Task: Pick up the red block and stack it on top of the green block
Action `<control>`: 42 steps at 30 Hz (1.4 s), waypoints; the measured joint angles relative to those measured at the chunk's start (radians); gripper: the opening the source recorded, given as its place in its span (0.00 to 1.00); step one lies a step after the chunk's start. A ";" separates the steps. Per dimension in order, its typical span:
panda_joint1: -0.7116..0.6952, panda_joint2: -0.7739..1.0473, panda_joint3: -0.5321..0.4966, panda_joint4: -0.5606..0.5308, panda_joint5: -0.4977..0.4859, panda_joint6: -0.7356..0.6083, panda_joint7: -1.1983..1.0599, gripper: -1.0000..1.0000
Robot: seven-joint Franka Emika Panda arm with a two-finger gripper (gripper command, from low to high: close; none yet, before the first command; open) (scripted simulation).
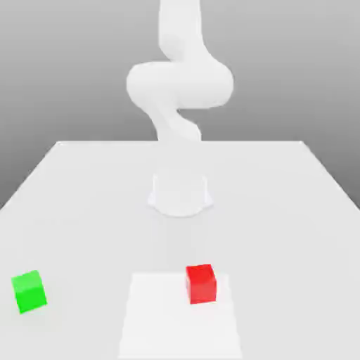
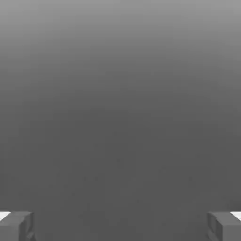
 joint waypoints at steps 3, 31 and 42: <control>0.008 0.107 0.008 -0.080 0.002 0.072 -0.011 0.50; 0.076 0.945 0.014 -0.455 -0.037 0.680 -0.039 0.00; -0.023 0.713 -0.053 -0.427 0.014 0.419 -0.015 0.00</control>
